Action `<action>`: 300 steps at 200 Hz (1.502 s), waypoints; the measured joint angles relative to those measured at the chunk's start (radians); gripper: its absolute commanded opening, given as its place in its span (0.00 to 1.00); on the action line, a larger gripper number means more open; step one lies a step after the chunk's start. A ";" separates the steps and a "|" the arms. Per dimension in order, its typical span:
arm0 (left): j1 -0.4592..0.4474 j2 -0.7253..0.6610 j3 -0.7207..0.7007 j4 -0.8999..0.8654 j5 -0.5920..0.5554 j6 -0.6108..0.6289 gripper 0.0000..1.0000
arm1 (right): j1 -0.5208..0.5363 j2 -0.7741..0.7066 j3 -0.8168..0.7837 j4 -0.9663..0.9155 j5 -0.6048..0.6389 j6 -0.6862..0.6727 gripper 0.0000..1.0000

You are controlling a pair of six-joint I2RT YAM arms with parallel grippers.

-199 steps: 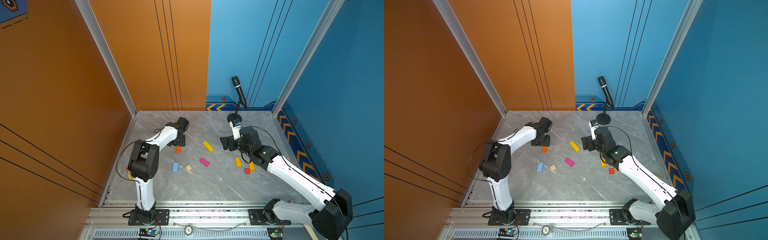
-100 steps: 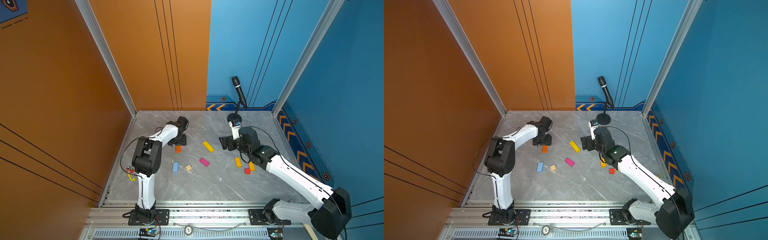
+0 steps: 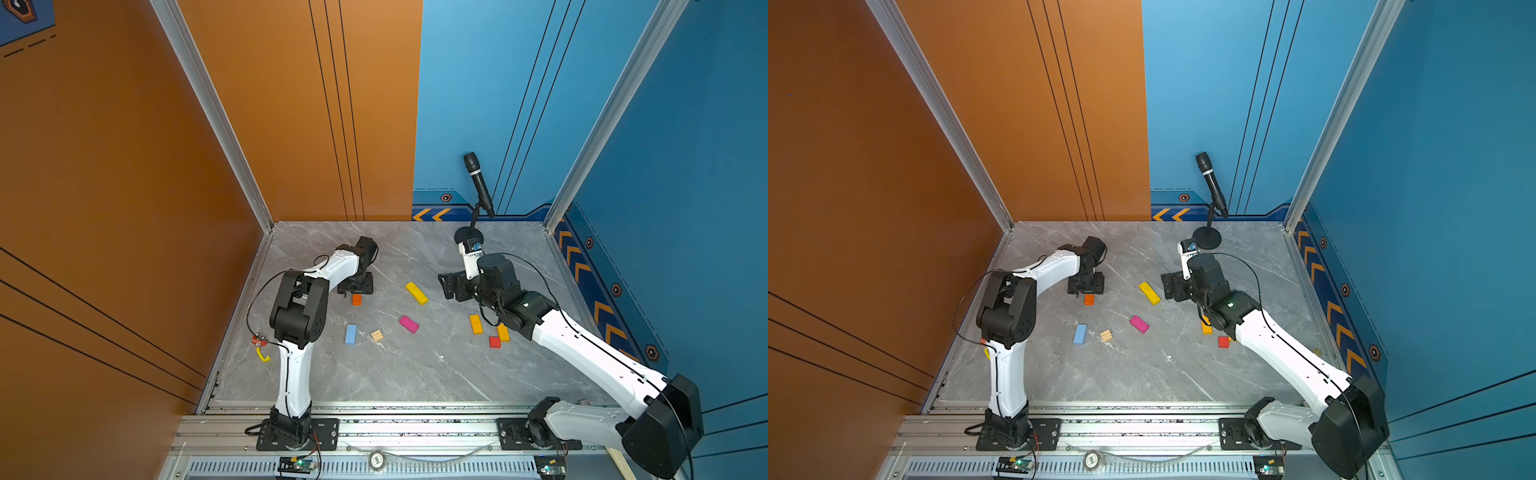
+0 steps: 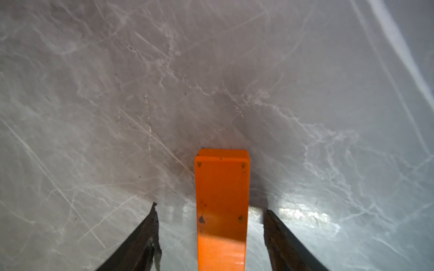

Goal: Assemble the letter v with building blocks
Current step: Adjust the building block at the center of the board.

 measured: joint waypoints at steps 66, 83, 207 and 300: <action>0.017 0.008 0.005 0.008 0.032 -0.058 0.40 | 0.000 0.000 -0.001 0.000 0.000 0.000 0.92; 0.024 0.009 0.005 0.008 0.034 -0.074 0.33 | 0.000 0.000 -0.003 0.000 0.000 0.000 0.92; 0.050 0.007 -0.001 0.011 0.034 -0.223 0.25 | 0.000 0.015 -0.005 0.000 0.000 0.004 0.92; 0.051 -0.001 -0.010 0.012 0.033 -0.277 0.70 | 0.000 0.041 -0.005 -0.001 -0.022 0.011 0.92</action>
